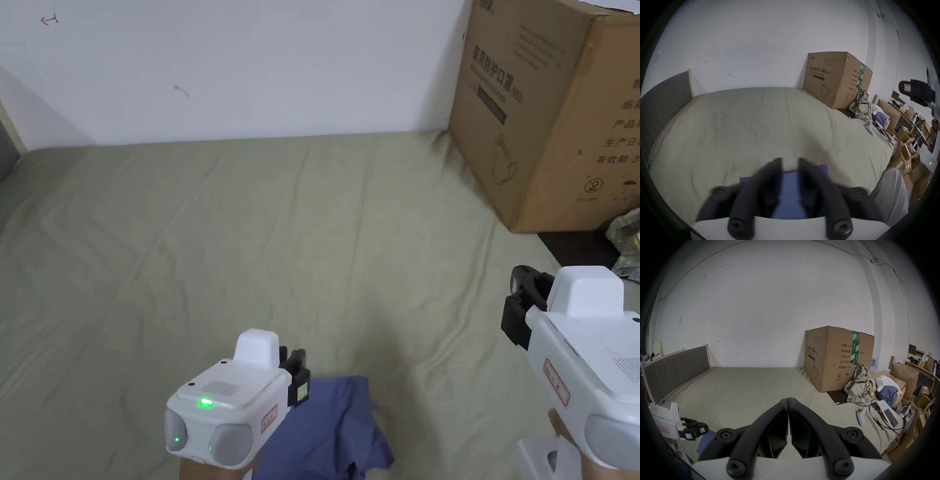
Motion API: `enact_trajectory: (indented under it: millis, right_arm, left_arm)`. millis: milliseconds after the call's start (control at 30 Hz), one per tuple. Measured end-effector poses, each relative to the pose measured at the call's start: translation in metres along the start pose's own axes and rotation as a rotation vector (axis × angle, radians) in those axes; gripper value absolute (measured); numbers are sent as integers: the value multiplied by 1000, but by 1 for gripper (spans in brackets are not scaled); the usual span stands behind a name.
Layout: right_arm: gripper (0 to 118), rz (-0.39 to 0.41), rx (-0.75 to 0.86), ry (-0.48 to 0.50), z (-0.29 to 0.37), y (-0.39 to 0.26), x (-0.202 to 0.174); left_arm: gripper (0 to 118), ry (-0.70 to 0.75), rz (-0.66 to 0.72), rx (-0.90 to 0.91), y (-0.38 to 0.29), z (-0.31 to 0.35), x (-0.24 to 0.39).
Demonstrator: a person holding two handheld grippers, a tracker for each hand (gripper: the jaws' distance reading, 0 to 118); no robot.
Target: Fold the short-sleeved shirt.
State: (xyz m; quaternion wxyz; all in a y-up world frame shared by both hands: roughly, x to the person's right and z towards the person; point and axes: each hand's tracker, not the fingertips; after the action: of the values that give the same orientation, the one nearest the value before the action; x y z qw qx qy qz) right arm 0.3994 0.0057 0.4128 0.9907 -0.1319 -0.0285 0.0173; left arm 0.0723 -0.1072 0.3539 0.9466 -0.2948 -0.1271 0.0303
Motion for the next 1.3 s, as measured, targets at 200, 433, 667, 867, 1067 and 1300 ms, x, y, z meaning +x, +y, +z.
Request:
enact_trajectory:
  millis: [200, 433, 667, 867, 1067, 1300]
  right_arm:
    - [0, -1, -13, -6, -2, -4, 4]
    - [0, -7, -31, -24, -3, -10, 16]
    - [0, -5, -48, -53, -3, -14, 29]
    - [0, -11, -44, -64, 0, -12, 33]
    - [0, -8, 3, -35, 9, 1, 18]
    - [0, -10, 90, -2, 22, 23, -15]
  left_arm:
    - [0, -59, -1, -90, -32, -24, 11]
    - [0, -129, -68, -175, -60, -54, 57]
    - [0, -109, -71, -277, -87, -86, 84]
    - [0, -106, -46, -284, -77, -83, 78]
    - [0, -108, 14, -16, -20, -31, 59]
    - [0, 19, -68, 280, 47, 42, 17]
